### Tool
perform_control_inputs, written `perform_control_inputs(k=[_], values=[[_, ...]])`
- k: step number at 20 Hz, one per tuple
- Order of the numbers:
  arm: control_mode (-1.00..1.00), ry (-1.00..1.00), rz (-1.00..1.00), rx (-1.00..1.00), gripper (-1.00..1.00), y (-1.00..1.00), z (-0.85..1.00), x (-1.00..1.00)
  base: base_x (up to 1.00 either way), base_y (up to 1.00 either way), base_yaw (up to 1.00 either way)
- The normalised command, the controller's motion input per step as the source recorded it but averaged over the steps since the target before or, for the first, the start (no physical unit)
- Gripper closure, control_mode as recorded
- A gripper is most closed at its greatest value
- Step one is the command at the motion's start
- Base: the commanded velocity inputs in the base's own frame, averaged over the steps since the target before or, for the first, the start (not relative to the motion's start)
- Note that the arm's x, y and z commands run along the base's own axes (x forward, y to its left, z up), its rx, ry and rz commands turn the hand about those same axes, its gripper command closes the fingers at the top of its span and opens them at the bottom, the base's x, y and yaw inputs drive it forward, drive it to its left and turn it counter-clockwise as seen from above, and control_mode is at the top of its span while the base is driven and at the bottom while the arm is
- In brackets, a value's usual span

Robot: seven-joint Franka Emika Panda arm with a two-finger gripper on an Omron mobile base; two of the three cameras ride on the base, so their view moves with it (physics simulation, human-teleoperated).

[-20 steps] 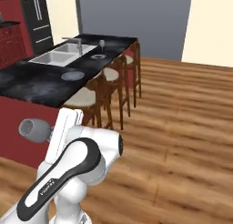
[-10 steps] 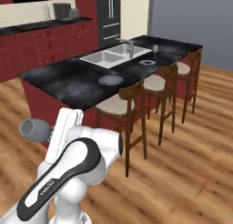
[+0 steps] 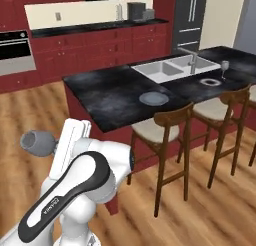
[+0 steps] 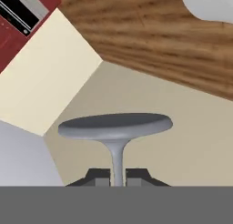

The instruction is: Retrieve the wine glasses from the counter and place one next to each plate.

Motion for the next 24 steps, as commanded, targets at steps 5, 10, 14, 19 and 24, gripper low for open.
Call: perform_control_inputs(k=[5,10,14,19,24], values=[[1.0,0.0,0.0,0.0,1.0,0.0,0.0,0.0,-0.09,-1.0,0.33],[1.0,0.0,0.0,0.0,1.0,0.0,0.0,0.0,-0.24,-1.0,0.22],[1.0,0.0,0.0,0.0,1.0,0.0,0.0,0.0,-0.07,-1.0,0.19],[1.0,0.0,0.0,0.0,1.0,0.0,0.0,0.0,0.0,-1.0,0.22],[1.0,0.0,0.0,0.0,1.0,0.0,0.0,0.0,0.61,-0.97,0.31]])
